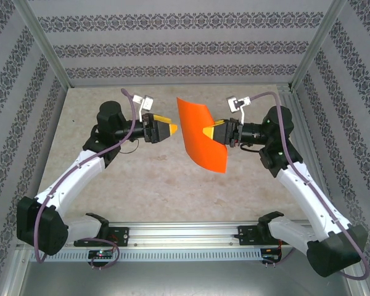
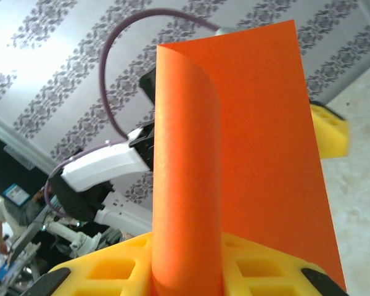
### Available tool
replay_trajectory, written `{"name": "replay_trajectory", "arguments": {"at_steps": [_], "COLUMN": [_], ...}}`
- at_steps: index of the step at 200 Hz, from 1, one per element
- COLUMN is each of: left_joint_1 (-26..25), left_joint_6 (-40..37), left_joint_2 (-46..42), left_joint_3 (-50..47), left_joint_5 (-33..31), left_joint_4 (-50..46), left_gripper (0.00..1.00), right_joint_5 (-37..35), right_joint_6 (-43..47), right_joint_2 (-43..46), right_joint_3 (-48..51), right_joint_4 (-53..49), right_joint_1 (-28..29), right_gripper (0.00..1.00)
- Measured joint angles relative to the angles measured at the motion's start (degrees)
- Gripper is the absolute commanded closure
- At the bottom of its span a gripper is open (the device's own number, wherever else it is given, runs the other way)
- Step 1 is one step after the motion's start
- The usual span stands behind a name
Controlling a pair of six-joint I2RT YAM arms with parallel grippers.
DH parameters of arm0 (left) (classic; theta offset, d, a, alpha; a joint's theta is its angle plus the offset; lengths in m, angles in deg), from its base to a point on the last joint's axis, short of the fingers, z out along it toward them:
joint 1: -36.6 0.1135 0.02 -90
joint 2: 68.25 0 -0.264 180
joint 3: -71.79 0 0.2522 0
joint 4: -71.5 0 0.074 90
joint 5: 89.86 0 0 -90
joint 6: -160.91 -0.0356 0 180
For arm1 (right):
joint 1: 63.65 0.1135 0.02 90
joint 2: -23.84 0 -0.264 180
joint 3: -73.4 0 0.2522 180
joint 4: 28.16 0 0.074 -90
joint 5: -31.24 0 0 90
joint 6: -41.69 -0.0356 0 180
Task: Fold a paper plane with a square sheet of paper (fold left side to right side)
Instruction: Place a square sheet of paper at the center of the table.
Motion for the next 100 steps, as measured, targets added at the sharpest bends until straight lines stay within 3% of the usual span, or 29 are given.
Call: {"name": "replay_trajectory", "arguments": {"at_steps": [20,35,72,100], "left_joint_1": [-1.97,-3.48,-5.88,-6.12], "left_joint_6": [-0.44,-1.01,-3.65,-5.4], "left_joint_2": [0.74,0.83,0.79,0.59], "left_joint_3": [1.25,2.1,4.24,4.22], "left_joint_5": [2.08,3.37,5.62,5.64], "left_joint_4": [1.38,1.64,2.19,1.07], "left_gripper": [0.06,0.16,0.66,0.94], "right_joint_5": [0.13,0.09,-0.26,-1.29], "right_joint_6": [0.74,0.96,2.08,3.06], "right_joint_2": [0.66,0.61,0.02,0.0], "right_joint_3": [-1.11,-1.36,-1.38,-1.36], "right_joint_4": [-1.03,-1.55,-3.67,-5.95], "right_joint_1": [0.68,0.66,-0.28,-3.45], "right_gripper": [0.74,0.74,0.74,0.73]}}
